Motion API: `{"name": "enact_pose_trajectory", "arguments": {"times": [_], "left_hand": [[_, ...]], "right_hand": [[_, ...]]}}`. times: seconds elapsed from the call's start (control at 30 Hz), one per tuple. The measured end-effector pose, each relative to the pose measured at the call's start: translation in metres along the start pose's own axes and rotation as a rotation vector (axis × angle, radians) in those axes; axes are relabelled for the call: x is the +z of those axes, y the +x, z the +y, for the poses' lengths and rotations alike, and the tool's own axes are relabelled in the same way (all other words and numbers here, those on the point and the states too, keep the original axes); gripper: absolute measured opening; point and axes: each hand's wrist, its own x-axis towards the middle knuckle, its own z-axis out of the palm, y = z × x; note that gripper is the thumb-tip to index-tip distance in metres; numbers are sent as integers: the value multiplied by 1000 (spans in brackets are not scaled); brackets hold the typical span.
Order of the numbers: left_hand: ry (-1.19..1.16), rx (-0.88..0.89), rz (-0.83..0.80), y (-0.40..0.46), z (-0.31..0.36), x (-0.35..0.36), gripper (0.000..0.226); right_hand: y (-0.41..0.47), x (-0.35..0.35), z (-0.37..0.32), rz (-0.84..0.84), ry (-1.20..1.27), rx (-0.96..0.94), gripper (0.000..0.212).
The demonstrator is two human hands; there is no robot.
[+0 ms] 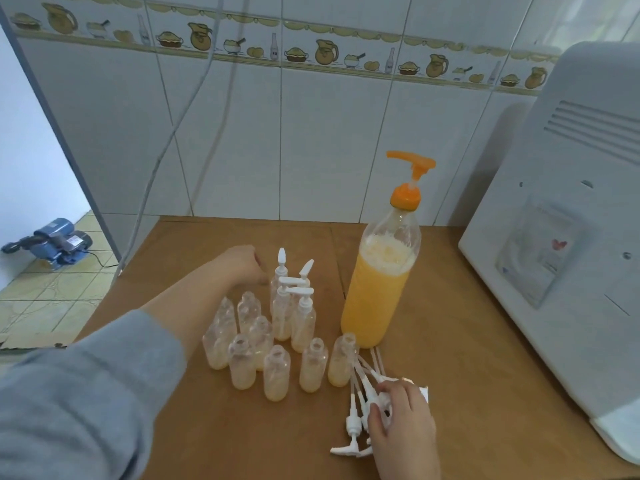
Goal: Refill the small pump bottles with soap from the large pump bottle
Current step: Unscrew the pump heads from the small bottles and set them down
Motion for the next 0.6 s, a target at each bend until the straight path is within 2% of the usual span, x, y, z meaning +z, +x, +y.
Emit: {"name": "enact_pose_trajectory", "arguments": {"times": [0.13,0.27,0.4,0.6], "left_hand": [[4,-10,-205,13,9,4,59],[-22,-35,-322,16,10,9,67],[-69,-26,-331,26,8,16,75],[27,8,-320,32,9,24,62]], "right_hand": [[0,1,7,54,7,-19,25],[-3,-1,11,29,43,-20,40],[-3,-6,8,22,95,-19,41],[-1,-12,2,25,159,-6,40]]}}
